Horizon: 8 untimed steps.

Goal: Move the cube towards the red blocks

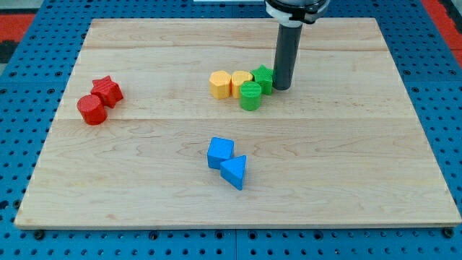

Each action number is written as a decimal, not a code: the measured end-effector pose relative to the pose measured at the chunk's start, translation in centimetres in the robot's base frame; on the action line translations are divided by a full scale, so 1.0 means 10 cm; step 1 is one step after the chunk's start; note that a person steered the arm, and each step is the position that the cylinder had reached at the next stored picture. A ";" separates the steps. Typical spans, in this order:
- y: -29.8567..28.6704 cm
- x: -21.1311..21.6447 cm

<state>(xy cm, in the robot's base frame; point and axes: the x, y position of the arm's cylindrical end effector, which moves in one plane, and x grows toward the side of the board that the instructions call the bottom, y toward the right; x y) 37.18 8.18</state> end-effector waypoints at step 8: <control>0.04 1.91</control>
<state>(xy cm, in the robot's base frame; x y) 56.31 8.61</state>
